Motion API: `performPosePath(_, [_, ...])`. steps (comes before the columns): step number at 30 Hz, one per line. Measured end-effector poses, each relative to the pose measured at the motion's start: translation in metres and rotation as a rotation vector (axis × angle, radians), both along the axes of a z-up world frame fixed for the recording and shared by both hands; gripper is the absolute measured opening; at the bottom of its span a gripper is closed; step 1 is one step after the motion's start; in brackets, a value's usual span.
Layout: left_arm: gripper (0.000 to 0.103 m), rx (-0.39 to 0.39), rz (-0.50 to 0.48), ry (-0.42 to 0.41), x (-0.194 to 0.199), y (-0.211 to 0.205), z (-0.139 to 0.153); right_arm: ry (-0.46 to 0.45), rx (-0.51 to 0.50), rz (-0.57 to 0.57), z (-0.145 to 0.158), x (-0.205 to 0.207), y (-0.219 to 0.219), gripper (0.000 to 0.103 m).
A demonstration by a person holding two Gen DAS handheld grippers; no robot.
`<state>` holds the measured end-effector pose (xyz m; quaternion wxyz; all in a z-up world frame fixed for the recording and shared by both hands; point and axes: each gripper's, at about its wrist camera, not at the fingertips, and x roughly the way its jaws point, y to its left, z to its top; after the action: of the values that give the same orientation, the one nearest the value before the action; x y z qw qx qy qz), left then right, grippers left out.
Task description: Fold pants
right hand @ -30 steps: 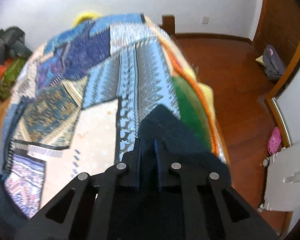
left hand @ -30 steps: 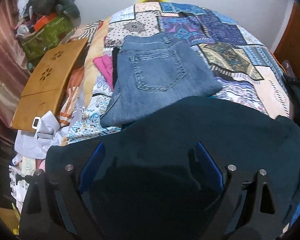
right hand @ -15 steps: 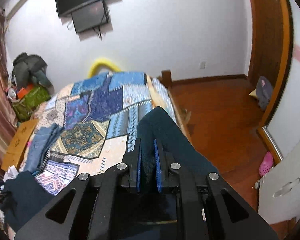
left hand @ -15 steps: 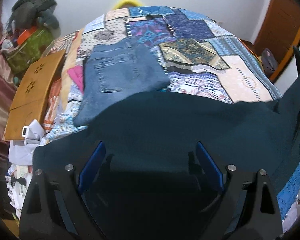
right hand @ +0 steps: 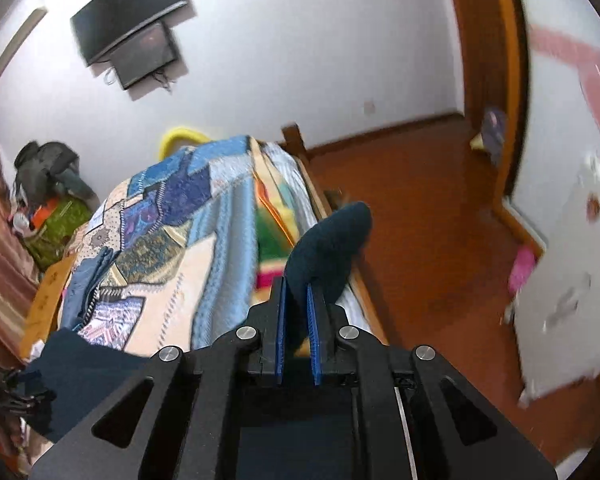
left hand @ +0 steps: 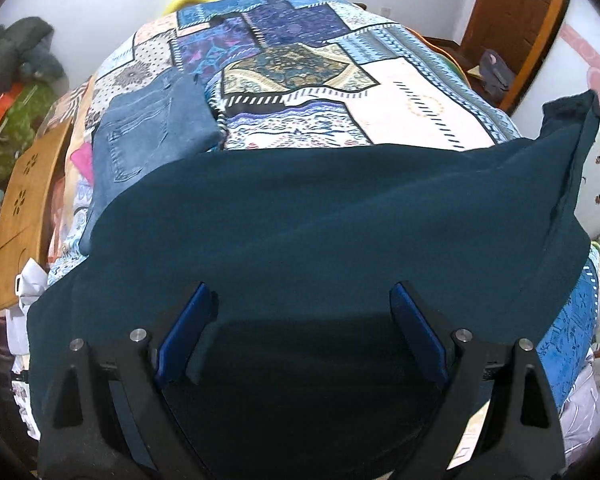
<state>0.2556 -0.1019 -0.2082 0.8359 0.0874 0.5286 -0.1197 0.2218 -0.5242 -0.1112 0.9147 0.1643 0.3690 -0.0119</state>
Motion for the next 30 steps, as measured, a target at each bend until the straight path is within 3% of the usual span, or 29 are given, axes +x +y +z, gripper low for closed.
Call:
performPosePath(12, [0.092, -0.028, 0.049, -0.003, -0.004, 0.002, 0.0, 0.149, 0.122, -0.101, -0.077, -0.055, -0.02, 0.008])
performPosePath(17, [0.092, -0.03, 0.064, -0.022, -0.006, 0.007, 0.004, 0.233, 0.088, -0.104, -0.095, -0.066, -0.012, 0.011])
performPosePath(20, [0.092, -0.032, 0.081, -0.047, -0.008, 0.014, 0.01, 0.274, 0.009, -0.124, -0.092, -0.07, -0.008, 0.013])
performPosePath(22, [0.092, -0.039, 0.099, -0.072, -0.01, 0.024, 0.017, 0.283, -0.036, -0.139, -0.082, -0.07, -0.005, 0.024])
performPosePath(26, [0.092, -0.041, 0.148, -0.126, -0.013, 0.048, 0.032, 0.216, -0.12, -0.114, -0.053, -0.071, 0.011, 0.046])
performPosePath(30, [0.092, -0.052, 0.218, -0.174, -0.016, 0.083, 0.046, 0.13, -0.19, -0.036, -0.022, -0.059, 0.045, 0.052])
